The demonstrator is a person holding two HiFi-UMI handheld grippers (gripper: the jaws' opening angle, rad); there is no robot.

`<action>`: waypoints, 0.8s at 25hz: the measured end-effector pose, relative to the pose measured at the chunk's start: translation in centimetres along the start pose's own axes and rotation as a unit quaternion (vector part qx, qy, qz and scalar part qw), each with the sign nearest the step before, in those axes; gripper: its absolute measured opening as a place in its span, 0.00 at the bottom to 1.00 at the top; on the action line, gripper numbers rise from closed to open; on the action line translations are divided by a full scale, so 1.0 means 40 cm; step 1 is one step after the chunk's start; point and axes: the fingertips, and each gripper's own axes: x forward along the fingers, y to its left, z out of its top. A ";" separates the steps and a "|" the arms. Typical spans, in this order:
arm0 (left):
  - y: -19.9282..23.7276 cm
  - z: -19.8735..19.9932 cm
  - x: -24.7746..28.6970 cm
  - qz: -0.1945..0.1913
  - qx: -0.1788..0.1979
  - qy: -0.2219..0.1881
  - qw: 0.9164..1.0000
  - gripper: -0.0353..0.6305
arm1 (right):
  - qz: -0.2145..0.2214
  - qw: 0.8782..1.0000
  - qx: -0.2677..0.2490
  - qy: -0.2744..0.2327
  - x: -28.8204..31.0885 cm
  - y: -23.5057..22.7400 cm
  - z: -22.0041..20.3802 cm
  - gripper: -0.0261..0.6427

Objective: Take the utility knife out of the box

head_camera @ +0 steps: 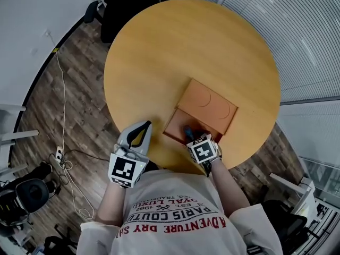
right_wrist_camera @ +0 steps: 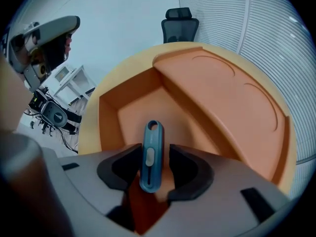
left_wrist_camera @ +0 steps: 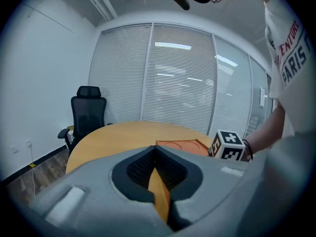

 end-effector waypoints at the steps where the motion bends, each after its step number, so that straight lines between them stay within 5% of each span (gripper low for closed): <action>1: 0.004 -0.003 -0.002 0.002 -0.003 0.001 1.000 0.05 | -0.002 1.000 0.001 0.002 0.000 -0.002 0.000 0.31; 8: 0.016 -0.013 -0.002 -0.002 -0.010 0.004 1.000 0.05 | -0.022 0.999 -0.042 0.023 -0.001 -0.004 0.003 0.24; 20: -0.012 0.037 -0.018 -0.037 0.018 -0.017 0.999 0.05 | -0.039 0.998 -0.042 -0.010 -0.022 -0.008 -0.001 0.24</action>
